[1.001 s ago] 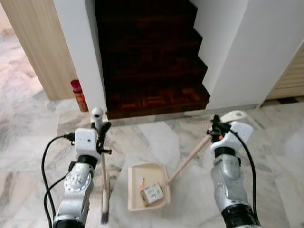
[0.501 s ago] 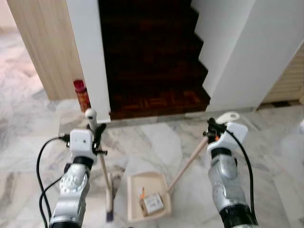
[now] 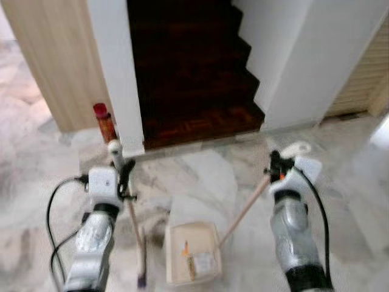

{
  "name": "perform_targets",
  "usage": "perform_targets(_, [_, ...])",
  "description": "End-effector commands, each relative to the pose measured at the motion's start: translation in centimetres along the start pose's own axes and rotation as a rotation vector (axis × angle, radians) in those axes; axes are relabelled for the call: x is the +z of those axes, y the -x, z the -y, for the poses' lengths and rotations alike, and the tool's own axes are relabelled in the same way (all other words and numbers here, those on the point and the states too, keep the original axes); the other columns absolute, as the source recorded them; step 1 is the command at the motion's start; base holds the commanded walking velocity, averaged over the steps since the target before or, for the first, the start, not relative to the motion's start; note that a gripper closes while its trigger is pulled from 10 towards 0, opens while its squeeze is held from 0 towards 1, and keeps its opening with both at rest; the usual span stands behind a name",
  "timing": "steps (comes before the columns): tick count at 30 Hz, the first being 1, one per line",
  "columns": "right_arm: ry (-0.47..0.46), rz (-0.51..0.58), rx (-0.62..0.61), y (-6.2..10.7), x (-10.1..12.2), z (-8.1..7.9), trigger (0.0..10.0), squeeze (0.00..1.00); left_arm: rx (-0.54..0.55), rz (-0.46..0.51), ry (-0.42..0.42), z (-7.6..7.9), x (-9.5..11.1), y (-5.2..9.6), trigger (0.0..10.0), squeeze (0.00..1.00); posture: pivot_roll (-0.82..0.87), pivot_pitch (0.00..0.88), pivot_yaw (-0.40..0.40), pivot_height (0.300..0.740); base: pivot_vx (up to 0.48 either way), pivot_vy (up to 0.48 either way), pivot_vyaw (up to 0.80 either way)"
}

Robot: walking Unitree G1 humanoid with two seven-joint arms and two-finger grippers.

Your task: Sweep floor

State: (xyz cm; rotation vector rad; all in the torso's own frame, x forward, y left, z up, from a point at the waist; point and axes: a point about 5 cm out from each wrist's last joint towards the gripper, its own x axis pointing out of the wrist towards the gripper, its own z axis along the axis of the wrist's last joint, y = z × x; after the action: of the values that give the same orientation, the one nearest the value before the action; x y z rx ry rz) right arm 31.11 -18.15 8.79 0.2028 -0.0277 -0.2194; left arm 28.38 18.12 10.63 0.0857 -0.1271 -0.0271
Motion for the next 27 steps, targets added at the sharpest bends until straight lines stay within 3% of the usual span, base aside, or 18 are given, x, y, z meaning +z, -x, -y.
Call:
perform_targets(1, [-0.005, 0.072, 0.024, -0.59, 1.77, -0.57, 10.0, 0.00, -0.002, 0.057, -0.008, -0.08, 1.38, -0.40, 10.0, 0.00, 0.05, 0.030, -0.065, 0.740, 0.000, 0.371, 0.00])
perform_targets(27, [-0.006, 0.057, 0.027, -0.59, 1.80, -0.56, 10.0, 0.00, 0.003, 0.041, -0.008, -0.13, 1.33, -0.20, 10.0, 0.00, 0.05, 0.051, -0.067, 0.740, 0.000, 0.376, 0.00])
